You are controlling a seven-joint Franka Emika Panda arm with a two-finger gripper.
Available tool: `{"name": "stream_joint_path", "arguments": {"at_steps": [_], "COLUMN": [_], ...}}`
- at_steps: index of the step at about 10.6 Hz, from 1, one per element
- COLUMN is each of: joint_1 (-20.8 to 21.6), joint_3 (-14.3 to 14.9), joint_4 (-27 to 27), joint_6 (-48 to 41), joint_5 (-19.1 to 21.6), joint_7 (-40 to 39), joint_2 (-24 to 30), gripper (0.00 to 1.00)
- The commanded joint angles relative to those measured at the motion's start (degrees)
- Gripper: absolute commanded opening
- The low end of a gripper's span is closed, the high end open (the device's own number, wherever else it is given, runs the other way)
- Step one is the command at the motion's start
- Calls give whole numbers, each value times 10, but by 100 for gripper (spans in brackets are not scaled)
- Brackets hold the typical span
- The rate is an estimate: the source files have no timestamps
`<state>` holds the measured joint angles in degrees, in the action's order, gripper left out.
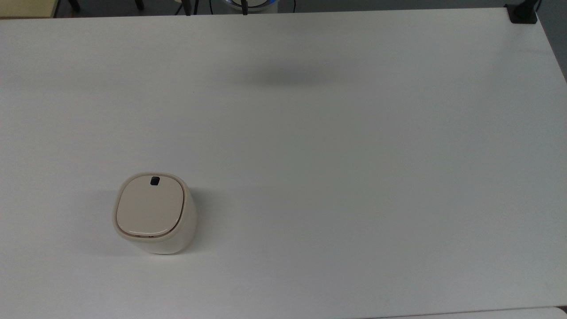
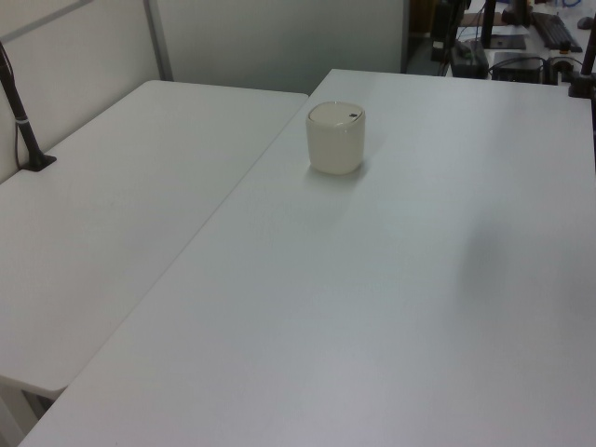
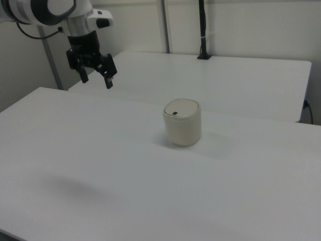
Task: Open the trash bin
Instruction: 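Move the gripper from rest toward the cream trash bin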
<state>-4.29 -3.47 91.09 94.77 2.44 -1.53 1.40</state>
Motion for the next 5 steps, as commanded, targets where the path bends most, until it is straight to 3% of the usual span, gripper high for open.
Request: {"name": "stream_joint_path", "arguments": {"at_steps": [1,5], "joint_1": [-8,-9], "joint_3": [9,31], "joint_4": [5,6], "joint_6": [92,271], "joint_5": [-14,-27], "joint_7": [6,49], "joint_2": [-10,-41], "gripper": [100,100]}}
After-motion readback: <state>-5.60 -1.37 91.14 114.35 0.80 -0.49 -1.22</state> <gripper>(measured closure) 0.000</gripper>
